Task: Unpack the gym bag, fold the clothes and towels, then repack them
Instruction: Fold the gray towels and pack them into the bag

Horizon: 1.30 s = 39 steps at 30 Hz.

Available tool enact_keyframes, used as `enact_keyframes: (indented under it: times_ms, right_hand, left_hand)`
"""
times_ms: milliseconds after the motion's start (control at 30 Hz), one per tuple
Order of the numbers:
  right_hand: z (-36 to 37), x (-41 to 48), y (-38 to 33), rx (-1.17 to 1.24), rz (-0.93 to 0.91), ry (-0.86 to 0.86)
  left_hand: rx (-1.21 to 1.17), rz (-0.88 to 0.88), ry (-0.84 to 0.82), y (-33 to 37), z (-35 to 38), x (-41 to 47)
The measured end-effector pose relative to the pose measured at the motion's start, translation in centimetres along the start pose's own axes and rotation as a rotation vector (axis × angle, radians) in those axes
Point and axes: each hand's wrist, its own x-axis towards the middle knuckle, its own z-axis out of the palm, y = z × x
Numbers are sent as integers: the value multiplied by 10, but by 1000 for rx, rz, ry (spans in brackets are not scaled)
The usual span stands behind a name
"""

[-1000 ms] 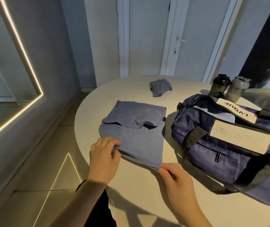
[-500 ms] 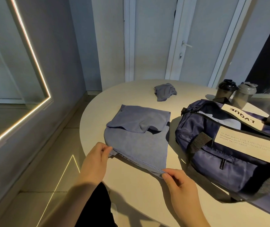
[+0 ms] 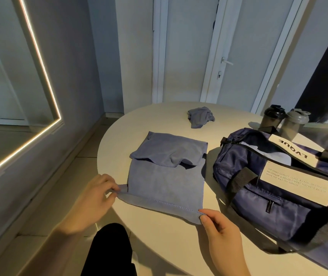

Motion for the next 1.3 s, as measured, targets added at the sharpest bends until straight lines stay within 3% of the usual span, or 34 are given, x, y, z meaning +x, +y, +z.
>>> enact_keyframes:
  times_ms: [100, 233, 333, 433, 567, 767, 1000, 1167, 1300]
  right_hand:
    - [2, 1, 0, -33, 37, -34]
    - [1, 7, -3, -84, -11, -12]
    - [1, 18, -15, -138, -77, -11]
    - [3, 42, -32, -208, -252, 14]
    - [22, 95, -45, -478, -491, 13]
    - [63, 162, -37, -731, -461, 42]
    - [66, 182, -29, -958, -373, -17]
    - [64, 185, -30, -872, -402, 70]
    - [59, 183, -36, -817, -463, 75]
  left_hand:
    - [-87, -45, 50, -9, -3, 3]
    - [-411, -323, 123, 1, -6, 17]
    - [-528, -390, 177, 2, -13, 35]
    - [-510, -330, 115, -9, -13, 60]
    - [-350, -172, -15, -25, 5, 105]
    - [-88, -53, -172, -48, 39, 150]
    - [-55, 13, -237, -62, 51, 171]
    - [-23, 81, -143, -58, 51, 178]
    - [36, 210, -185, -62, 52, 178]
